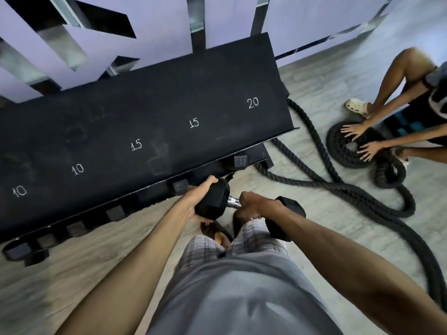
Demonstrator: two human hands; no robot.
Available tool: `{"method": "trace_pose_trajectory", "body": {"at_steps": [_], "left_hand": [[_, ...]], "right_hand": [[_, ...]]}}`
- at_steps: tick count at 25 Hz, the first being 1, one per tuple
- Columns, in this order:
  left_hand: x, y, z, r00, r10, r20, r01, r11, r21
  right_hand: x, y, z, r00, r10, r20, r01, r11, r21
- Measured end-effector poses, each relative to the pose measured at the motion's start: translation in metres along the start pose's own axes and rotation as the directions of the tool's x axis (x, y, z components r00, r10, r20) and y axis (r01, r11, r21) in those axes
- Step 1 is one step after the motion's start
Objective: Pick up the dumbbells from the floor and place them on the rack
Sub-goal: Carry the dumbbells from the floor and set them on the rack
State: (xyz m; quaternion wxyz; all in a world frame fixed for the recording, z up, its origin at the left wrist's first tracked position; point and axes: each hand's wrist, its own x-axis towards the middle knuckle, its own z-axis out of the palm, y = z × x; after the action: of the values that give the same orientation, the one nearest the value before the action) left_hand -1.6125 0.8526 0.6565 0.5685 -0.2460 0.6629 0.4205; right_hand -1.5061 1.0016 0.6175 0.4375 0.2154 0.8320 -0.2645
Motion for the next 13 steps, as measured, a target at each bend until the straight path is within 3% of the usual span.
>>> {"method": "trace_pose_trajectory", "body": {"at_steps": [4, 13], "left_hand": [[0.011, 0.08, 0.003, 0.993, 0.101, -0.058, -0.102, 0.995, -0.016], [0.044, 0.229, 0.011, 0.983, 0.09, -0.162, -0.092, 0.996, -0.006]], "right_hand": [[0.037, -0.007, -0.074, 0.999, -0.032, -0.026, 0.032, 0.999, -0.011], [0.127, -0.014, -0.212, 0.996, -0.09, -0.021, 0.09, 0.996, 0.024]]}}
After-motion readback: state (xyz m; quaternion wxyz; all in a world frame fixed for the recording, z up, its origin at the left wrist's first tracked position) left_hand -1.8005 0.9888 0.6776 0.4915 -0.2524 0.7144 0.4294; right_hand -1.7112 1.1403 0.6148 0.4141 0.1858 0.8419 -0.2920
